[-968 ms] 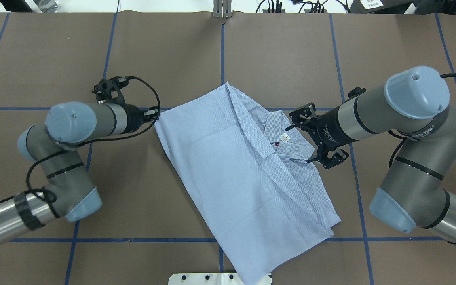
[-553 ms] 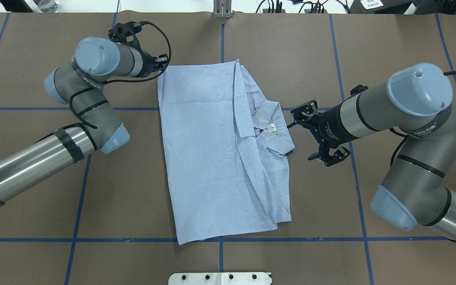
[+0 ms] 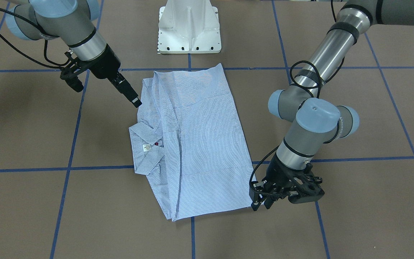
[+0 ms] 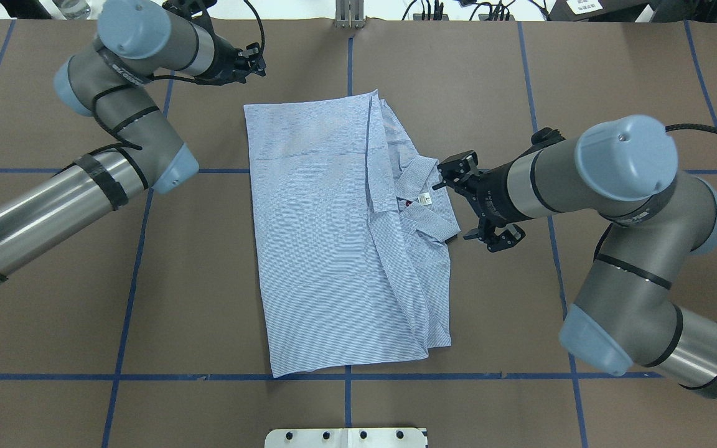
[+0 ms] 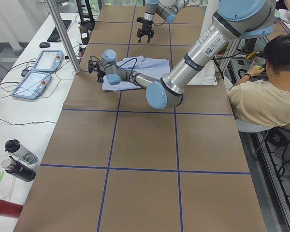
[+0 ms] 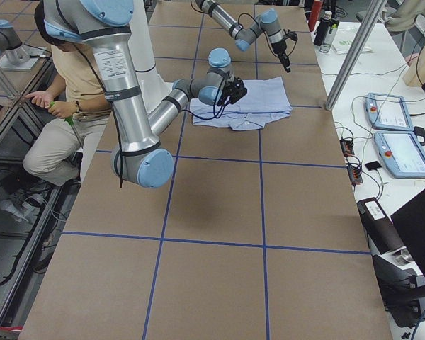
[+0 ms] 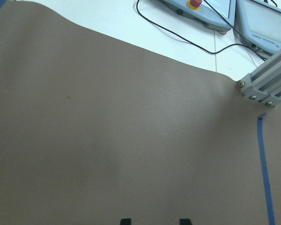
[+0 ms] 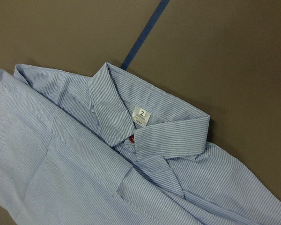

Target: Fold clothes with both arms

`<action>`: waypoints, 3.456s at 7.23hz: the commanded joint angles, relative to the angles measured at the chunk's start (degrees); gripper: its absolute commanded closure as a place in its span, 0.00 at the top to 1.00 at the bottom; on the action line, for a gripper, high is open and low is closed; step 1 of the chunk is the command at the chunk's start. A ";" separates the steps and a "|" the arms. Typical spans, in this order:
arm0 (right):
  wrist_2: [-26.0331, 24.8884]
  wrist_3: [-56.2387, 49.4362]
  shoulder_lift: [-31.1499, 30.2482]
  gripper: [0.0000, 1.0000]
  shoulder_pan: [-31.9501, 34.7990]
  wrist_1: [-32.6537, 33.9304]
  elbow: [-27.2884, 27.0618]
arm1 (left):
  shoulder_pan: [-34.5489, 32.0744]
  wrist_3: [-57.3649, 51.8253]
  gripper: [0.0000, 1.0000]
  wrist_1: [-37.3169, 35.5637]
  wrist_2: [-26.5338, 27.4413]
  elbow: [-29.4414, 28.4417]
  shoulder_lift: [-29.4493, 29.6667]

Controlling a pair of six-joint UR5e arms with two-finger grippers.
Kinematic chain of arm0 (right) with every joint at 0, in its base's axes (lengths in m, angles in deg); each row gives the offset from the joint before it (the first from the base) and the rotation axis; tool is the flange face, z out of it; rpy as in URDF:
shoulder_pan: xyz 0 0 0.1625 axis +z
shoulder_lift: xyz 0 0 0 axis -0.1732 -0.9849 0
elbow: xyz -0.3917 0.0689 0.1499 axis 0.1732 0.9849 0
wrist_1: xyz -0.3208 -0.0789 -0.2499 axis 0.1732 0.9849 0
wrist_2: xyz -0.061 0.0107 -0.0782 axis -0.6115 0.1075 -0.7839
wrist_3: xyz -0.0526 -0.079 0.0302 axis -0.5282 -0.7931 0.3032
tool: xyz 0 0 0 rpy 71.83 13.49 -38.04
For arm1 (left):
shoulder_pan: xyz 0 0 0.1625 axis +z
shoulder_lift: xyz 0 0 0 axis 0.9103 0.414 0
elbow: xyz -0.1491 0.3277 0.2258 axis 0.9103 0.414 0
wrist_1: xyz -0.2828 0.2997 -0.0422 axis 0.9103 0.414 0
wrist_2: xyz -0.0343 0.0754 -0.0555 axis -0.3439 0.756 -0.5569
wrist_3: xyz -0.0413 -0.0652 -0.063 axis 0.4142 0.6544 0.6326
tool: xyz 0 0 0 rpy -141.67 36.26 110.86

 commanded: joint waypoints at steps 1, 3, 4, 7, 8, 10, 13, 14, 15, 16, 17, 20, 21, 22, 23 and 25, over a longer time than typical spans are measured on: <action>-7.88 -7.10 6.95 1.00 -7.82 11.00 0.87 | -3.06 -0.64 0.50 -0.77 -9.05 17.16 -12.24; -12.14 -24.58 9.02 1.00 -13.55 16.45 2.35 | -4.04 -0.64 0.51 -0.68 -13.04 29.93 -22.89; -12.32 -34.84 9.98 1.00 -14.71 18.89 4.80 | -4.04 -0.55 0.51 -0.77 -13.04 32.43 -24.77; -15.30 -56.68 10.08 1.00 -17.70 28.03 5.53 | -3.86 -0.46 0.52 -0.68 -13.13 32.72 -25.84; -16.26 -57.52 10.08 1.00 -18.49 29.53 5.79 | -3.86 -0.46 0.52 -0.68 -13.13 32.72 -25.85; -18.21 -61.11 9.90 1.00 -19.46 31.65 6.85 | -3.86 -0.20 0.52 -0.68 -13.30 33.15 -25.85; -17.59 -68.21 6.05 1.00 -15.61 32.53 5.01 | -3.86 -0.20 0.52 -0.68 -13.30 33.15 -25.67; -17.51 -69.30 4.03 1.00 -14.81 32.54 3.44 | -4.21 -0.46 0.52 -0.68 -13.39 33.15 -25.76; -17.42 -69.31 1.92 1.00 -14.80 32.54 1.07 | -4.30 -0.55 0.52 -0.68 -14.52 33.24 -25.67; -17.50 -69.22 0.68 1.00 -14.72 32.62 0.00 | -4.73 -0.55 0.52 -0.68 -14.71 33.33 -25.67; -17.59 -68.44 -0.20 1.00 -14.72 32.62 -0.70 | -4.83 -0.55 0.52 -0.68 -14.71 33.42 -25.67; -17.68 -68.16 5.39 1.00 -12.70 32.62 0.94 | -4.92 -0.55 0.52 -0.68 -14.71 33.59 -25.76; -17.77 -68.16 9.33 1.00 -12.61 32.54 4.44 | -5.00 -0.55 0.52 -0.68 -14.71 33.59 -25.84; -17.86 -68.16 13.20 1.00 -12.52 32.45 8.56 | -5.09 -0.55 0.52 -0.68 -14.71 33.77 -26.19; -18.12 -68.16 15.15 1.00 -12.52 32.01 11.65 | -5.18 -0.55 0.52 -0.68 -14.71 34.20 -26.55; -18.21 -68.60 15.26 1.00 -12.17 31.92 13.95 | -5.09 -0.55 0.52 -0.68 -14.71 34.30 -26.64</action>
